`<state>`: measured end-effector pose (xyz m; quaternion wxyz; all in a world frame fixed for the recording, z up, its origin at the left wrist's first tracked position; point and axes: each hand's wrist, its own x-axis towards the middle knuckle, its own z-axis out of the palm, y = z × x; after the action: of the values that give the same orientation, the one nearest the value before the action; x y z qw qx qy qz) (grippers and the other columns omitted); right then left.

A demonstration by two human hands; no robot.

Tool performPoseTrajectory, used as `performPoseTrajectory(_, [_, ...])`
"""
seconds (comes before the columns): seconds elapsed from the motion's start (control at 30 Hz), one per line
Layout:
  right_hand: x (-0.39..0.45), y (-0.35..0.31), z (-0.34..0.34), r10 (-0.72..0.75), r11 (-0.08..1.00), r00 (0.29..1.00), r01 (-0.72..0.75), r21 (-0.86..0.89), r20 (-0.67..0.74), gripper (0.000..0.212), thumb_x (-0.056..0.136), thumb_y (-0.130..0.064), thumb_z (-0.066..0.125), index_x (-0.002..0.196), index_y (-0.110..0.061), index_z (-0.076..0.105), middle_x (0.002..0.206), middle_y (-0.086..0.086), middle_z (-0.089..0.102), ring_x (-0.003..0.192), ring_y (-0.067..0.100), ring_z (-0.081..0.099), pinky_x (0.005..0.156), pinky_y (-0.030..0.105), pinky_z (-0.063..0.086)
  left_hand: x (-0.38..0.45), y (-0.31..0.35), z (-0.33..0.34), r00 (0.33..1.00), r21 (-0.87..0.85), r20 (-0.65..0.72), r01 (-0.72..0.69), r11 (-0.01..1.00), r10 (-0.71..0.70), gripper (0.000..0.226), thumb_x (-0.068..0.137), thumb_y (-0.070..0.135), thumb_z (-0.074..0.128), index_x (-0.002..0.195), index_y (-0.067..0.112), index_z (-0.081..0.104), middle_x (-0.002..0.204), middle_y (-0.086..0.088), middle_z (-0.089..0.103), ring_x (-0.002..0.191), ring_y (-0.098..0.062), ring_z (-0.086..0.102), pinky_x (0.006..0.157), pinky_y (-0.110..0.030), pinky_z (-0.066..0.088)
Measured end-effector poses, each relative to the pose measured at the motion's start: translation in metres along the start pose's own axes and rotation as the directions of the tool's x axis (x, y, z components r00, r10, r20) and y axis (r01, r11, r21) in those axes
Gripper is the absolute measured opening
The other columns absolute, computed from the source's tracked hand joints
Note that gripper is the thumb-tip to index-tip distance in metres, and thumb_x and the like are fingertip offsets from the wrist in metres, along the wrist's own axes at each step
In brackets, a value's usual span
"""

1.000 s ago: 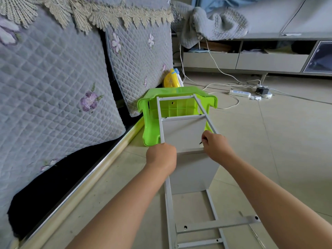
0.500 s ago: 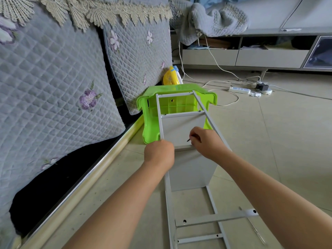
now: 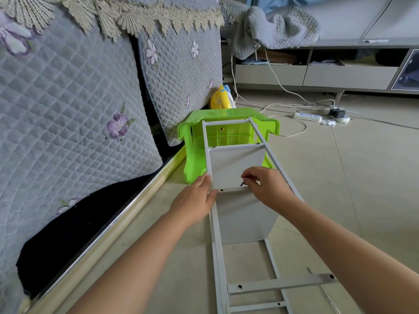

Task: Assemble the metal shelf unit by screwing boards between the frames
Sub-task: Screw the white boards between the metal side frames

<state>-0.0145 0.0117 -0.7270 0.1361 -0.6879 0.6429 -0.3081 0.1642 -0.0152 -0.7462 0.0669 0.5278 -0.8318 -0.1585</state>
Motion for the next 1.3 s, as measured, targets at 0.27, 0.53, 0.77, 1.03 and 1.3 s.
performPoseTrajectory(0.27, [0.006,-0.026,0.007,-0.098,0.993,0.993,0.101,-0.060,0.062,0.022,0.090,-0.007,0.054,0.107,-0.006,0.069,0.106,0.007,0.070,0.100,0.020,0.062,0.078,0.014,0.038,-0.003,0.000,0.004,1.000,-0.047,0.021,-0.017,0.999,0.018,0.049,0.102,0.025,0.021,0.148,0.009,0.012,0.157,-0.006,0.005,0.139,-0.026,0.024,0.109,-0.032,0.023])
performPoseTrajectory(0.53, [0.009,-0.029,0.018,-0.152,0.960,0.977,0.182,-0.214,0.147,0.025,0.090,-0.007,0.049,0.106,-0.008,0.069,0.103,0.011,0.070,0.099,0.028,0.061,0.082,0.033,0.047,-0.007,0.003,0.006,0.999,-0.126,-0.013,-0.032,0.992,0.030,0.049,0.103,0.021,0.018,0.148,0.008,0.007,0.157,-0.003,0.001,0.144,-0.014,0.007,0.109,-0.024,0.012])
performPoseTrajectory(0.77, [0.015,-0.029,0.012,-0.177,0.916,0.945,0.261,-0.304,0.276,0.026,0.092,-0.011,0.047,0.108,-0.007,0.068,0.106,0.010,0.068,0.102,0.027,0.060,0.085,0.034,0.046,-0.006,-0.003,0.011,1.000,-0.400,0.008,-0.007,0.916,0.011,0.050,0.103,0.019,0.023,0.148,0.010,0.005,0.157,-0.001,-0.002,0.144,-0.009,0.001,0.105,-0.009,0.001])
performPoseTrajectory(1.03, [0.020,-0.032,0.012,-0.161,0.843,0.919,0.318,-0.434,0.361,0.028,0.092,-0.011,0.041,0.107,-0.008,0.064,0.103,0.009,0.064,0.100,0.027,0.057,0.082,0.035,0.047,-0.007,0.002,0.020,0.997,-0.632,-0.028,0.042,0.774,-0.076,0.048,0.103,0.016,0.023,0.148,0.012,0.008,0.156,-0.001,0.005,0.144,-0.010,0.007,0.106,-0.012,0.010])
performPoseTrajectory(1.3, [0.022,-0.035,0.018,-0.137,0.833,0.916,0.312,-0.456,0.376,0.026,0.092,-0.014,0.043,0.106,-0.008,0.065,0.102,0.010,0.061,0.099,0.027,0.056,0.075,0.028,0.042,-0.006,0.002,0.035,0.981,-0.673,-0.117,0.037,0.739,-0.156,0.045,0.102,0.016,0.027,0.147,0.013,0.023,0.154,0.001,0.021,0.142,-0.009,0.019,0.111,-0.018,0.015])
